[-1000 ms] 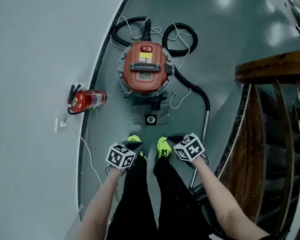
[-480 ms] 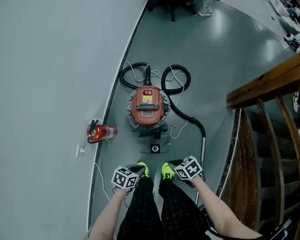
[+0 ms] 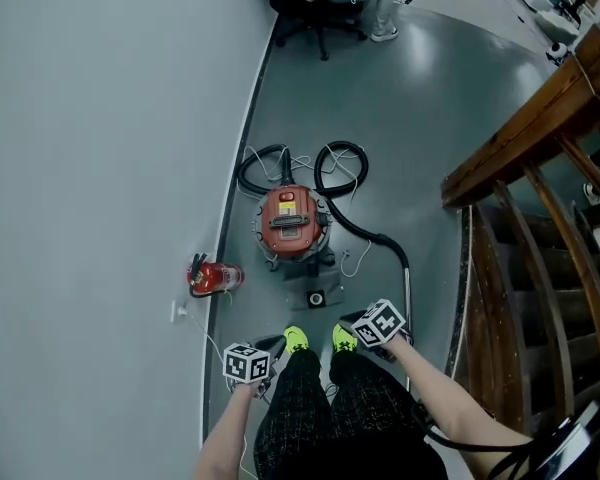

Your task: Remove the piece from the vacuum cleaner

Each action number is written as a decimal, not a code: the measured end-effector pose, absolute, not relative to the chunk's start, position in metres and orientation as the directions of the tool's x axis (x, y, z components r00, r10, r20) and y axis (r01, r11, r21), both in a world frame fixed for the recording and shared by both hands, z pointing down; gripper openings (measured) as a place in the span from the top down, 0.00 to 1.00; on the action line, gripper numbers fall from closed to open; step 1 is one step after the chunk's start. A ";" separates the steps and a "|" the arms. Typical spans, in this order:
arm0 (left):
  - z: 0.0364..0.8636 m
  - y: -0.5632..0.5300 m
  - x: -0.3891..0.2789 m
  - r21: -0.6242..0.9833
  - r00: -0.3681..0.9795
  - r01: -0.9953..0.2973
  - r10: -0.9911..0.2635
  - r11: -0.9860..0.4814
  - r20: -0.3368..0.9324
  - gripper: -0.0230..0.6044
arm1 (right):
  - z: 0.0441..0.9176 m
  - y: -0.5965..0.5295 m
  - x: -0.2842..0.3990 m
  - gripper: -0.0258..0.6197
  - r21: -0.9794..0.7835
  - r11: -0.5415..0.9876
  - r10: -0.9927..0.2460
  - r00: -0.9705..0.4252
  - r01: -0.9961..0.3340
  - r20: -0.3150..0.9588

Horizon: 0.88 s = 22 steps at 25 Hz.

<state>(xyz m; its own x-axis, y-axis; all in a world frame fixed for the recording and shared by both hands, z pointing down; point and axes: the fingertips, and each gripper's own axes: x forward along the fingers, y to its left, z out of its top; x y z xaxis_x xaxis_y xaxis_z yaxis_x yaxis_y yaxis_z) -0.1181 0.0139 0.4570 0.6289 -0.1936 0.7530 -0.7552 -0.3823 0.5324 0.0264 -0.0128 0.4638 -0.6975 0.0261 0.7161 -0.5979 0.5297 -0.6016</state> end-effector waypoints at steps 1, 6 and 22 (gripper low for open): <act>0.452 0.014 -0.121 0.528 0.623 -0.763 -0.209 -0.372 0.754 0.95 | 0.459 -0.009 0.026 0.92 -0.601 0.535 0.028 -0.699 -0.593 0.715; 0.429 0.003 -0.122 0.521 0.612 -0.785 -0.289 -0.337 0.736 0.95 | 0.440 -0.003 0.029 0.92 -0.601 0.552 0.027 -0.708 -0.578 0.706; 0.424 0.065 -0.123 0.510 0.576 -0.817 -0.347 -0.269 0.740 0.95 | 0.412 0.026 0.035 0.92 -0.595 0.582 -0.023 -0.743 -0.554 0.669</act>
